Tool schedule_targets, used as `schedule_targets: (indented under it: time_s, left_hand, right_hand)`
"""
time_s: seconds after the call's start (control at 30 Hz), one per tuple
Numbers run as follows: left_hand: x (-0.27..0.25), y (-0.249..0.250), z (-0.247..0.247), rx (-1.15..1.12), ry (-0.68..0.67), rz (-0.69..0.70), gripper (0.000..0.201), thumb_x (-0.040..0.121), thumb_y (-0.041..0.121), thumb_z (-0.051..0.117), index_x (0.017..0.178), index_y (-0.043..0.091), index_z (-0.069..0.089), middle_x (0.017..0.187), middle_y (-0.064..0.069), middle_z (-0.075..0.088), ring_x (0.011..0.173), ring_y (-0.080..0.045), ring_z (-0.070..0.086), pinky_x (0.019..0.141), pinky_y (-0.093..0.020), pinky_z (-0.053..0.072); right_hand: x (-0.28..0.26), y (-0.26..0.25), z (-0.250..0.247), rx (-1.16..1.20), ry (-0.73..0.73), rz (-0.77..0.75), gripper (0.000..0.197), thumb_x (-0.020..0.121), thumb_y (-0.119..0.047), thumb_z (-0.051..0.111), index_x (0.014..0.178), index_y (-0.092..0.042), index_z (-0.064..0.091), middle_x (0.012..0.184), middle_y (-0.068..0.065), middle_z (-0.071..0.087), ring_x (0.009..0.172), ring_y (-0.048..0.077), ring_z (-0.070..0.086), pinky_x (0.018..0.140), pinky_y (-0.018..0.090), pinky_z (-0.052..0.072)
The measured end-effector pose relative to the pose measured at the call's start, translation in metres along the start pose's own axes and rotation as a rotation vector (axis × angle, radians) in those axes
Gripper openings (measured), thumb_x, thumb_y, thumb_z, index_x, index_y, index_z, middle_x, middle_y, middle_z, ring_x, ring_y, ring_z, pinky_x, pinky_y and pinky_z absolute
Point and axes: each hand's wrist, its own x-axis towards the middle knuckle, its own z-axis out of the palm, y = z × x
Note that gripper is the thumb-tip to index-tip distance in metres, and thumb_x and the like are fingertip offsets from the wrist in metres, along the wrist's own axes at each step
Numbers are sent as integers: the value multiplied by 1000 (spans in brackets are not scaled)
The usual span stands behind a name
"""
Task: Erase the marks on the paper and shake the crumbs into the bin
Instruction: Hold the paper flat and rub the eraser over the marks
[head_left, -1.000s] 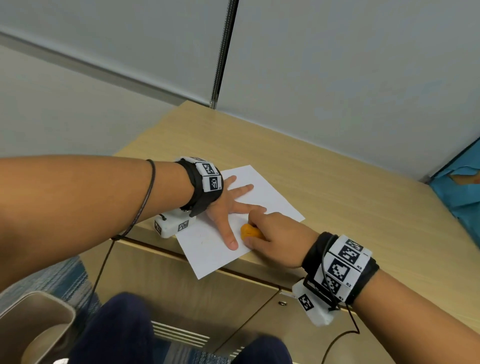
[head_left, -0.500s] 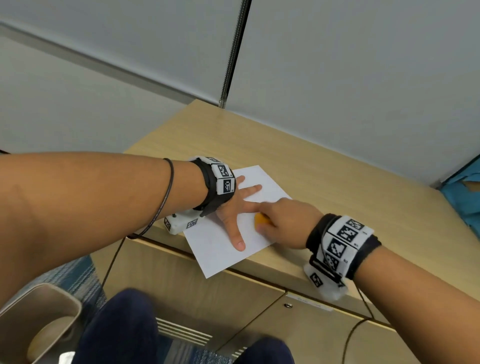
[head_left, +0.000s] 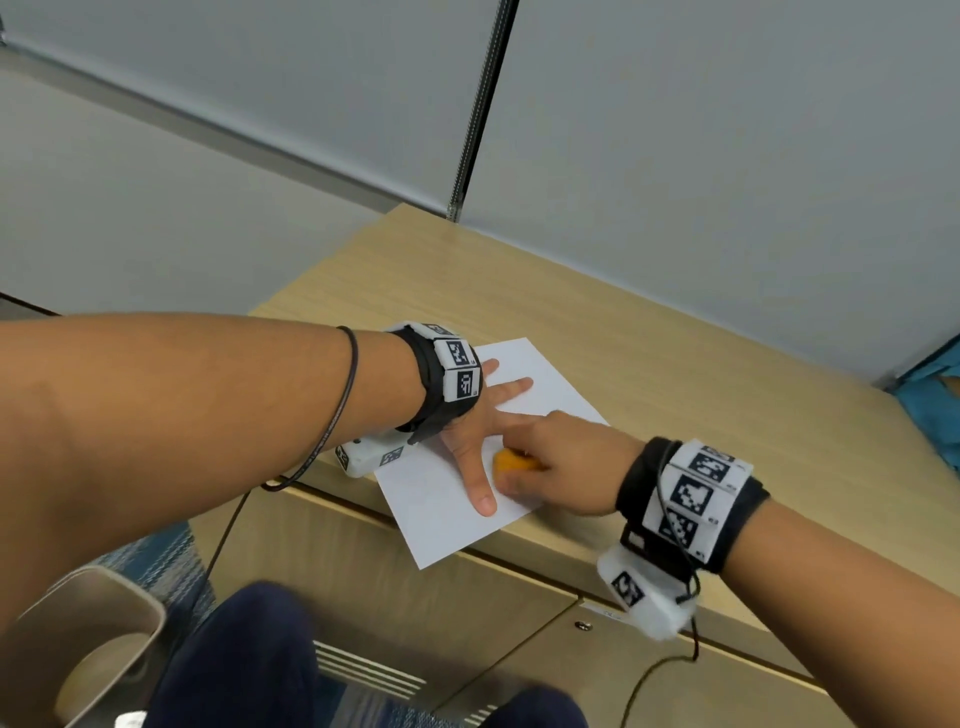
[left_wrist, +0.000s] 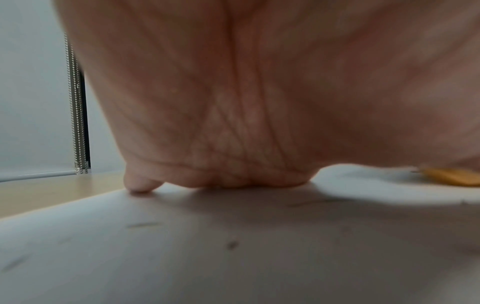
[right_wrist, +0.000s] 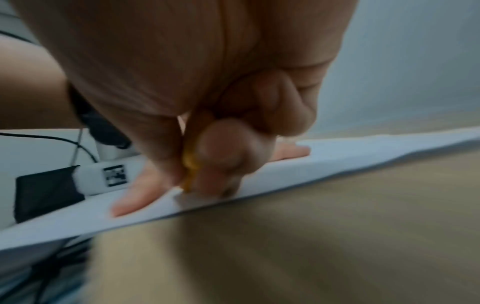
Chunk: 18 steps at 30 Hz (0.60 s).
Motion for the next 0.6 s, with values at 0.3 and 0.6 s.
schedule_targets:
  time_s: [0.3,0.6]
  left_hand:
    - [1,0,-1,6,-4,-3,130,55,89,62,145,53,-24,155,6,-41,144,-42,-28,111,-71,-3]
    - [1,0,0,-1,1,2,131,56,87,64,145,51,-25,155,7,-41,144,-40,-30,109,-72,-3]
  right_hand:
    - [1,-3,-2,10,-21,10,23,98,-40,50,102,-19,59,81,-7,57,70,11,54,67,29,42]
    - [4,2,1,35,-27,4,25,95,-42,50,103,-20,58,94,-5,59,84,18,57,79,39,51]
